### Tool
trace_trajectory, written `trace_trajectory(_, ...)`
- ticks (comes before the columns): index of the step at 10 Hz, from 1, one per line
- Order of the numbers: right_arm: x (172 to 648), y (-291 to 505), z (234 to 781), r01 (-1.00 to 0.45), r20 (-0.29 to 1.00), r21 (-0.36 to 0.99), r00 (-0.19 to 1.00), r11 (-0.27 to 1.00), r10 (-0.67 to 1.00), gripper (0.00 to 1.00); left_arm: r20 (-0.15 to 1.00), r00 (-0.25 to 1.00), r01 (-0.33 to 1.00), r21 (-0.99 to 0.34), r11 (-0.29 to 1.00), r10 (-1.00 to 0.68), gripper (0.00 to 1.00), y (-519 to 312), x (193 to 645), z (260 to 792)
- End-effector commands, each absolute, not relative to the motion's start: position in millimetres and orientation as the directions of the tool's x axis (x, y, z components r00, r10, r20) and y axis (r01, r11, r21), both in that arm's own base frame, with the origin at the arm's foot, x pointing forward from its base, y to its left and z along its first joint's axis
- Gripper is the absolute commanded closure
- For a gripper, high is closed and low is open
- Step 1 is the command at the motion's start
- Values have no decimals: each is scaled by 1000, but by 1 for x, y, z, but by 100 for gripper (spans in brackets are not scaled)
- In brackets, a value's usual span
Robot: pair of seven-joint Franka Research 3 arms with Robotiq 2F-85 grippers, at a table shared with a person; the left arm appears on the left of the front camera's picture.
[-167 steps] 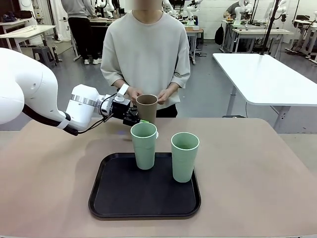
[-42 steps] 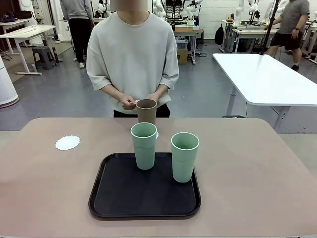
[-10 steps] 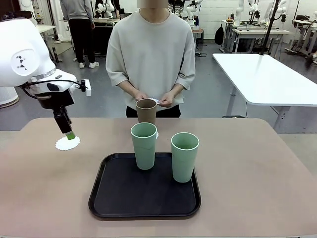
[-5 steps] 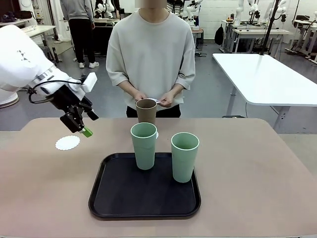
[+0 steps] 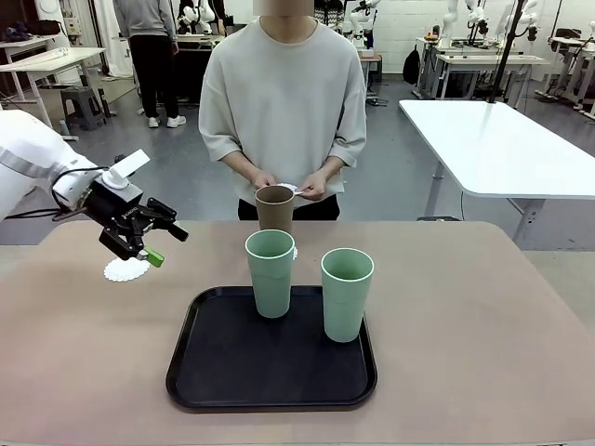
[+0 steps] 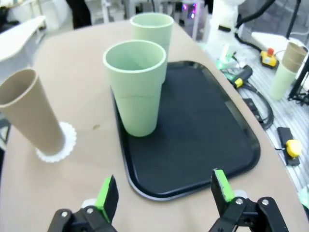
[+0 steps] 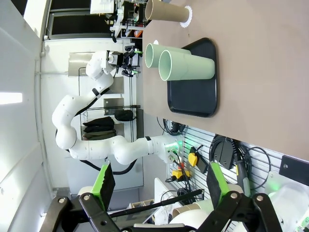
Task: Place coasters on the table and set cups on them.
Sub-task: Take one Reusable plastic cup from the Flat Tray and place it on a coaster set by the human.
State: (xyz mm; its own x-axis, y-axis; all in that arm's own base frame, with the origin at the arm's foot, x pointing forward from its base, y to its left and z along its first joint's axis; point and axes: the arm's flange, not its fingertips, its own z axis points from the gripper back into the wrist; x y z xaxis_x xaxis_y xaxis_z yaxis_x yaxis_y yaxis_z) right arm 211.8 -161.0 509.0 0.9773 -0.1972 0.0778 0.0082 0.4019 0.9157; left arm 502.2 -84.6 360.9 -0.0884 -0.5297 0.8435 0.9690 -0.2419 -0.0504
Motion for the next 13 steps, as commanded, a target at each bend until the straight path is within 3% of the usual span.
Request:
trace_trajectory(1,212,-161,510,-1,84,922,976,387,-199,0,874,-74,980,-25,-197,-480,0,-93,511,352)
trace_trajectory(6,212,-161,510,-1,84,922,976,387,-199,0,852,-62,989,-16,-144,-520,0,-113,486,346)
trace_trajectory(7,212,-161,510,-1,84,922,976,387,-199,0,868,-50,985,-40,-169,-494,0,-110,507,339)
trace_trajectory(11,212,-161,510,-1,84,922,976,387,-199,0,861,-52,986,-36,-162,-506,0,-112,503,338)
trace_trajectory(12,212,-161,510,-1,84,922,976,387,-199,0,894,-71,990,10,-140,-443,0,-105,512,330)
trace_trajectory(13,212,-161,510,-1,84,922,976,387,-199,0,918,-139,976,63,-210,-372,0,-108,508,323)
